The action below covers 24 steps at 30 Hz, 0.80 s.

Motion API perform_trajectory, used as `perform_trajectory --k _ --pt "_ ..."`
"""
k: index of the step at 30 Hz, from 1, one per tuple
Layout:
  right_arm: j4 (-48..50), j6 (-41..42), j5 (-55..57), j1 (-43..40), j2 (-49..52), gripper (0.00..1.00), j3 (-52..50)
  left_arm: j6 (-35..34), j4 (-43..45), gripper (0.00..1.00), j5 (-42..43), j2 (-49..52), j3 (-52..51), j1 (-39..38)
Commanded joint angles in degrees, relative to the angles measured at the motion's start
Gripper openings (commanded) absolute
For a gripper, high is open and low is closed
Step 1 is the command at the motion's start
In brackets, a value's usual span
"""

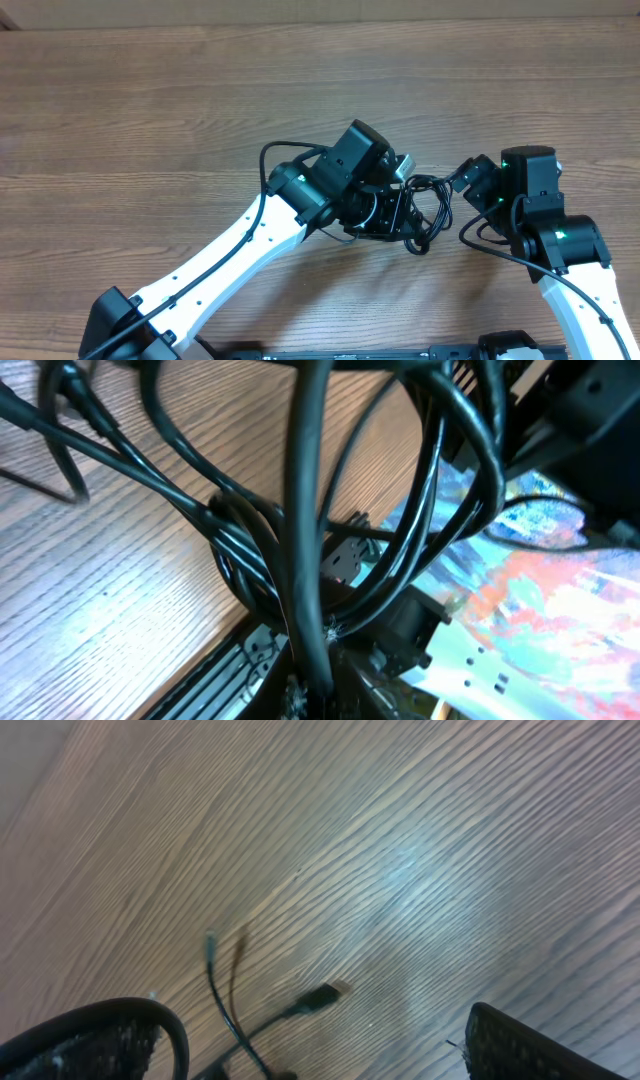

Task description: Untangle cables

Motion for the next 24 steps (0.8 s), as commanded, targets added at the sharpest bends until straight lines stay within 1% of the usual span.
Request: perform_trajectory --k 1,4,18,20,24 --pt "-0.5 1.5 5.0 -0.1 0.0 0.97 -0.2 5.0 -1.5 0.04 2.7 -4.2 0.9 1.9" --pt "-3.4 4.5 8.8 -0.1 0.0 1.0 -0.2 7.1 -3.4 0.04 2.7 -7.3 0.9 4.3" --pt "-6.7 4.7 10.2 -0.1 0.0 1.0 -0.2 13.3 -4.0 0.04 2.2 -21.6 0.9 14.6" --pt "-6.9 4.7 9.6 -0.1 0.0 1.0 -0.2 13.4 -3.9 0.04 1.0 -23.2 0.9 16.1" --pt "-8.1 4.6 9.1 -0.1 0.0 1.0 -0.2 13.6 -3.7 0.04 -2.1 -24.2 0.9 16.8"
